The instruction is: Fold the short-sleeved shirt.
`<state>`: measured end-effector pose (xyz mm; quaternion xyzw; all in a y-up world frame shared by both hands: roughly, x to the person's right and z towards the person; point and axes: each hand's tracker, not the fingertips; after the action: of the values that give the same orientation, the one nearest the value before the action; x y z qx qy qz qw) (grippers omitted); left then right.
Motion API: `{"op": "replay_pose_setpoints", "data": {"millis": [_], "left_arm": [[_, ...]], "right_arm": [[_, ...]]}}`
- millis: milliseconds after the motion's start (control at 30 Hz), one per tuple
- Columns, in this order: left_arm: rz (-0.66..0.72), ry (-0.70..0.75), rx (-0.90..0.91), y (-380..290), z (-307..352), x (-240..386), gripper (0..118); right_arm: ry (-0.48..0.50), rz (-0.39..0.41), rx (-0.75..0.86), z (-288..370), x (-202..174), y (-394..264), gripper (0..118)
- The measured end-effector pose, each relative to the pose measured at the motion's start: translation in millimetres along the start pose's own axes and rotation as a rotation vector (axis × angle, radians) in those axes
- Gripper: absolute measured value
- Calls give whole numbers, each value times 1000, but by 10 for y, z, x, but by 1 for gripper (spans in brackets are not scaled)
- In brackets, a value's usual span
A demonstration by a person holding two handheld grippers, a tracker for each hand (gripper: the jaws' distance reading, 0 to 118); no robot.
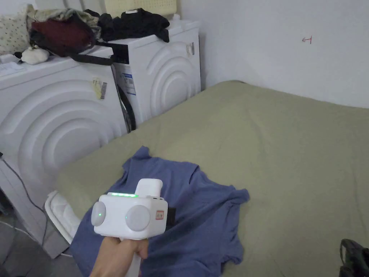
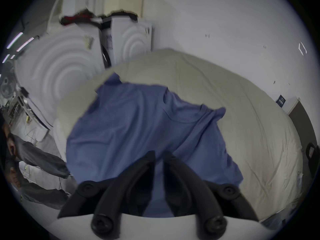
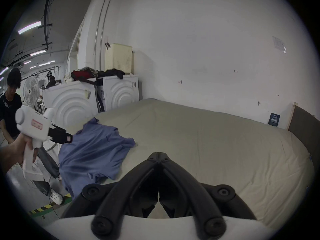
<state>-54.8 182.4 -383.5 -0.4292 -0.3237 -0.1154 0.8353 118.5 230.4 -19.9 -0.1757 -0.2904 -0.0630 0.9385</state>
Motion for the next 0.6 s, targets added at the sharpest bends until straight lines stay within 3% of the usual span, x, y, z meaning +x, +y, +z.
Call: {"op": "replay_pose_setpoints", "data": {"millis": [67, 100, 300, 467, 533, 567, 600], "left_arm": [[28, -3, -43, 63, -253, -9, 92], [23, -18, -86, 92, -361, -12, 107], [-57, 35, -246, 88, -764, 83, 107], [-107, 64, -224, 44, -795, 159, 110], [-110, 45, -207, 44, -699, 136, 87], [-109, 49, -176, 55, -622, 148, 60], [-121, 63, -156, 69, -565, 164, 0]], "right_arm": [[8, 0, -26, -57, 15, -77, 2], [2, 4, -36, -81, 19, -115, 2], [-2, -8, -93, -182, 84, -310, 2], [-1, -7, -119, -146, 94, -359, 2], [-6, -9, -118, -87, 121, -349, 2], [-9, -13, -114, -41, 142, -344, 2], [-15, -17, -110, 0, 163, -336, 2]]}}
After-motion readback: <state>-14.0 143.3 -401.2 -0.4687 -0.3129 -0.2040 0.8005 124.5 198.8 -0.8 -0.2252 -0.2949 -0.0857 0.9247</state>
